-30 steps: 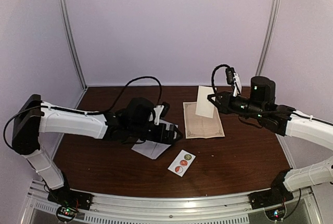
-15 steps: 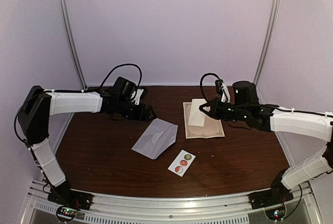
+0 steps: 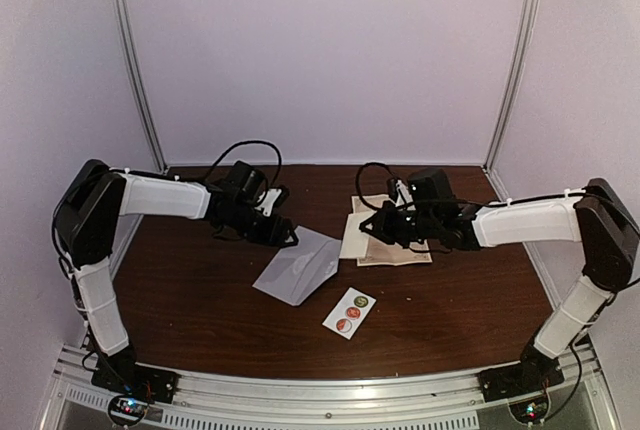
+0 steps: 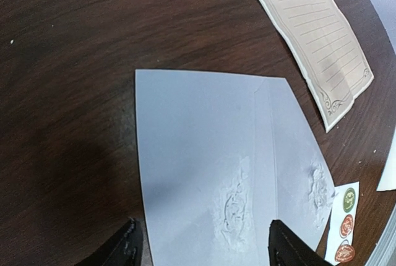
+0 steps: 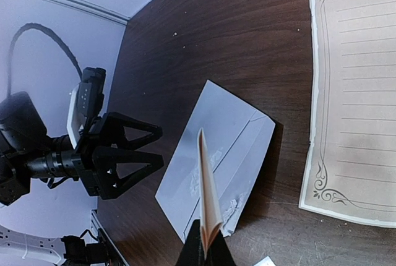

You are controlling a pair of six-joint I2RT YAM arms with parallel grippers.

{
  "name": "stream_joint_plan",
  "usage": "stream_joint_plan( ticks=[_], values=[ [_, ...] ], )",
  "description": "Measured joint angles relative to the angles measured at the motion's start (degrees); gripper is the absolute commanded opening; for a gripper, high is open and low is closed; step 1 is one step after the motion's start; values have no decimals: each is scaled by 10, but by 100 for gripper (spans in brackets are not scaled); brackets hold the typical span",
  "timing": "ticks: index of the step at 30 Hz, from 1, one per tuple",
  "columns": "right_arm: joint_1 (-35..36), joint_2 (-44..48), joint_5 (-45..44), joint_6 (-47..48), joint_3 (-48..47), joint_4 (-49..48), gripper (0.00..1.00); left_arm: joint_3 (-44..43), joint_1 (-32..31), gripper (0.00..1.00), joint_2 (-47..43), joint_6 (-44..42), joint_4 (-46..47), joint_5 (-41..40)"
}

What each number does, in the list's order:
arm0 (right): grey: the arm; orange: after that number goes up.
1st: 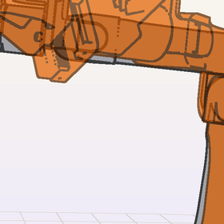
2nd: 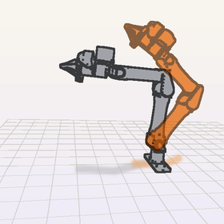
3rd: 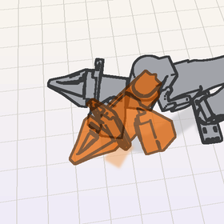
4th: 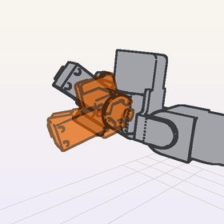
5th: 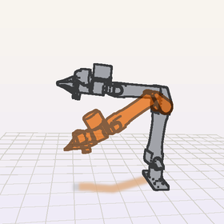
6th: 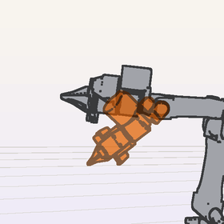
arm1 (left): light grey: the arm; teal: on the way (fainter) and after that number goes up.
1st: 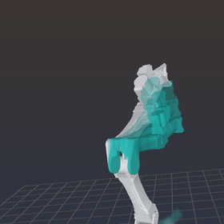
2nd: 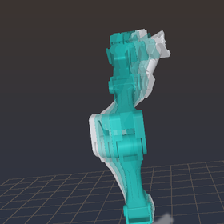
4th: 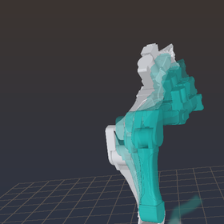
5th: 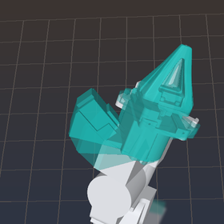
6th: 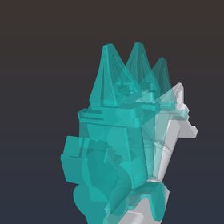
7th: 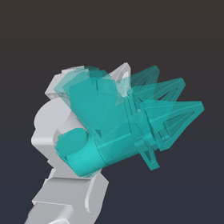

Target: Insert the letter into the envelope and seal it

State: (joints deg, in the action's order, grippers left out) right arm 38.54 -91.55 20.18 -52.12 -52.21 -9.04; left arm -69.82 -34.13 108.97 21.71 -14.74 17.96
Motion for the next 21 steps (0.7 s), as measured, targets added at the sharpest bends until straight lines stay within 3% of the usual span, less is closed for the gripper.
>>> stream_joint_plan(
  ticks=[21],
  values=[
    [28, -160, 38, -83, -50, -33, 0, -3, 3, 70, 45, -7, -3, 3]
  ],
)
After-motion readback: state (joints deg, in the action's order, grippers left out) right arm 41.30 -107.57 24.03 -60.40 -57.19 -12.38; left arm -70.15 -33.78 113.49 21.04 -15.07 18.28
